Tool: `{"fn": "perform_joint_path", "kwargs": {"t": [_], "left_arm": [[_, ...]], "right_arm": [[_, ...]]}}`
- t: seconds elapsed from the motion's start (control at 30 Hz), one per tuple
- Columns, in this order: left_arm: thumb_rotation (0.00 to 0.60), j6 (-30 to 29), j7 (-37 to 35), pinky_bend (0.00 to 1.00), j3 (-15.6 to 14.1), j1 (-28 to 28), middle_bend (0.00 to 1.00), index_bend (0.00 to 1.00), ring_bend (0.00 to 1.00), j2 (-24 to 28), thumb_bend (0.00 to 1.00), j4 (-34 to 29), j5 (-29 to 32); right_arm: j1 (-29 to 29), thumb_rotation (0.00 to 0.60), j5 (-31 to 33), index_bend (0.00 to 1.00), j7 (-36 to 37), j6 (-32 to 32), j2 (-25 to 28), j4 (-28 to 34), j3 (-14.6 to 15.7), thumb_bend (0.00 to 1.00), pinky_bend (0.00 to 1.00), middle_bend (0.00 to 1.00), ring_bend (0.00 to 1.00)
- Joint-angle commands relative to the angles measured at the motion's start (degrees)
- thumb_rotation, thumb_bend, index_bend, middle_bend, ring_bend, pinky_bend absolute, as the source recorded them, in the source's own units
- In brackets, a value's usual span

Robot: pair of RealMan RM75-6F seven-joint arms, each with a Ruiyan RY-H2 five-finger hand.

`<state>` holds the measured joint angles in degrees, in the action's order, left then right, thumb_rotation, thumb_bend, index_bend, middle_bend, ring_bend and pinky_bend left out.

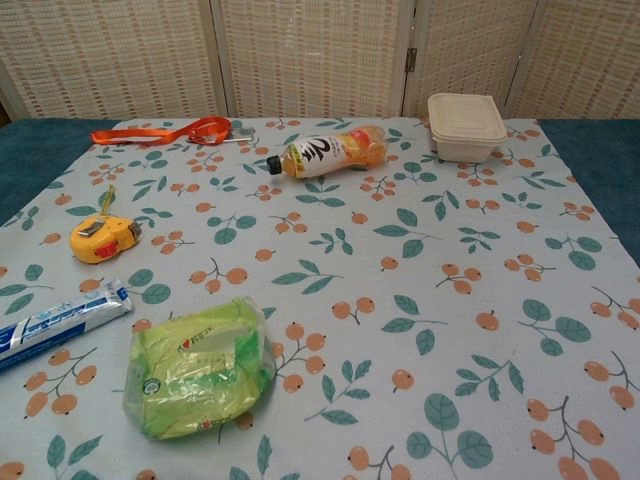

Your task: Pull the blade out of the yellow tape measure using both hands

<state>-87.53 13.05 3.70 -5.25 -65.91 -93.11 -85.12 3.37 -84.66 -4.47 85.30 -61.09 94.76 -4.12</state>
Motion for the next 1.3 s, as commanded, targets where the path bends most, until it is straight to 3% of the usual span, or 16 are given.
{"fn": "perform_joint_path", "kwargs": {"t": [0.03,0.4,0.67,0.93,1.3], "left_arm": [[0.600,0.49,0.40,0.00,0.06,-0.25,0.00,0.01,0.00,0.35,0.13,-0.61,0.26],[0.600,1.41,0.23,0.00,0.14,-1.11,0.00,0.02,0.00,0.75,0.13,-1.50,-0.31],[0.600,5.17,-1.83,0.00,1.72,-5.11,0.00,0.05,0.01,0.66,0.14,-1.91,-1.51],[0.600,16.66,-3.82,0.00,4.09,-13.76,0.01,0.05,0.03,-0.11,0.14,-0.46,-0.14],[0.600,31.93,1.57,0.00,7.04,-25.37,0.04,0.08,0.05,-6.21,0.15,6.38,7.77]], "right_arm": [[0.07,0.600,-0.03,0.00,-0.03,-0.02,-0.17,-0.08,-0.04,0.25,0.00,0.01,0.03],[-0.60,0.600,-0.60,0.00,0.55,1.39,-0.07,-0.35,0.01,0.25,0.00,0.01,0.04],[-0.93,0.600,-0.45,0.00,0.16,2.56,1.17,0.46,-0.67,0.25,0.00,0.01,0.04],[-1.05,0.600,-0.26,0.00,-0.62,2.88,2.60,1.88,-1.00,0.25,0.00,0.01,0.04],[-0.86,0.600,-0.44,0.00,-1.03,2.55,3.13,2.76,-1.00,0.25,0.00,0.01,0.04]]}}
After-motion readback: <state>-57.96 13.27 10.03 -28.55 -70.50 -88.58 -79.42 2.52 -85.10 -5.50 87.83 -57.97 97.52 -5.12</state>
